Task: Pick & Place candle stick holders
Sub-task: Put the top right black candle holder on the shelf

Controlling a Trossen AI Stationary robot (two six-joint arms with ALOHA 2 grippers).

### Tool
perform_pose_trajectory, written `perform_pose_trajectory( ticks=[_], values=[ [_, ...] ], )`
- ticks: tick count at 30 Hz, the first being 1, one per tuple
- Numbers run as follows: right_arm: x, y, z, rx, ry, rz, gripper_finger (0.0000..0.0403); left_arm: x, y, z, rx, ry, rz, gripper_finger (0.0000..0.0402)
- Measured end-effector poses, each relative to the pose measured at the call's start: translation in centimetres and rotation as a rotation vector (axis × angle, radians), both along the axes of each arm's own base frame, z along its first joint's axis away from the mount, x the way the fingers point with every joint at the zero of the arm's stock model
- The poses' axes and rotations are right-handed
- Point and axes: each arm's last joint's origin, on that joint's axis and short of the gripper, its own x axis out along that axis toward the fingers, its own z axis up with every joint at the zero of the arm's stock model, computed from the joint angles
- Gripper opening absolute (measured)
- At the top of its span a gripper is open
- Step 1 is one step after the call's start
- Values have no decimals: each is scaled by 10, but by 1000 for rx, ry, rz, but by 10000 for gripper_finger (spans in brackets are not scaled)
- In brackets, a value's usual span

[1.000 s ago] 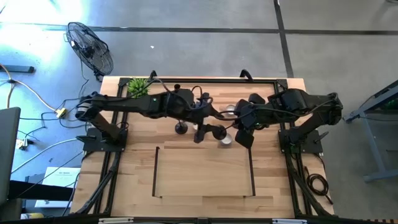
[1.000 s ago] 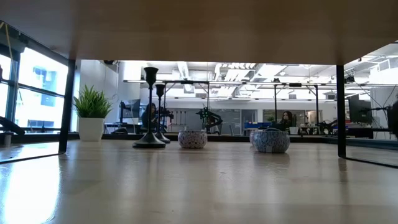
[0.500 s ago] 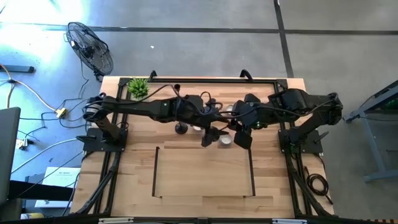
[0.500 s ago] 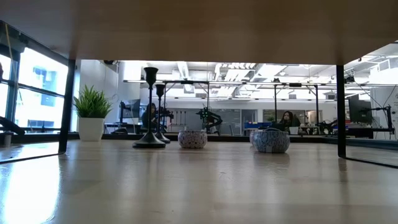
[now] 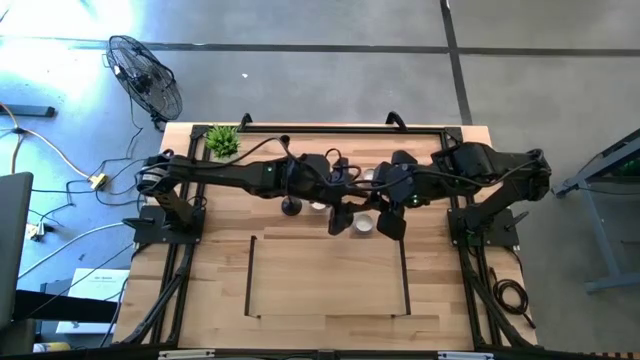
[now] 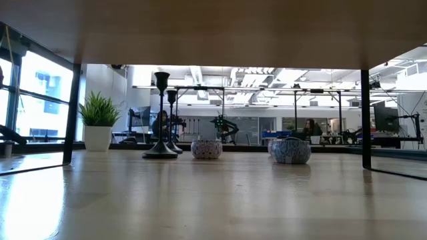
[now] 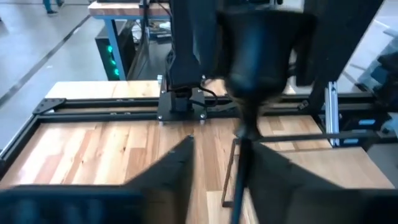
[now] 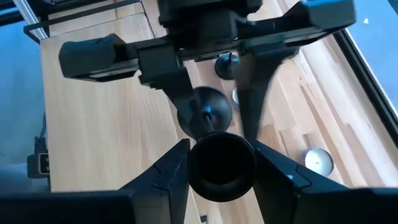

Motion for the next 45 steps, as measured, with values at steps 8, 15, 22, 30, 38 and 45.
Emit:
perform_pose_trajectory(
  ticks=[8, 15, 22, 30, 38, 45],
  values=[
    [0, 0, 0, 8, 2, 6, 152, -1, -1, 0, 32, 10, -29, 17],
    [0, 2, 0, 17, 12, 65, 163, -3, -1, 1, 39, 15, -38, 10],
    [-9, 0, 9, 11, -39, 78, 164, -8, -1, 7, 47, 8, -14, 7],
    [-55, -1, 43, 17, -242, 77, 165, -22, 3, 25, 59, -34, 47, 6],
    [-96, 1, 64, 9, -390, 82, 165, -52, -4, 57, -39, -111, 58, 6],
    [-110, 13, 67, -63, -427, 115, 165, -93, -35, 89, -26, -183, 64, 6]
  ],
)
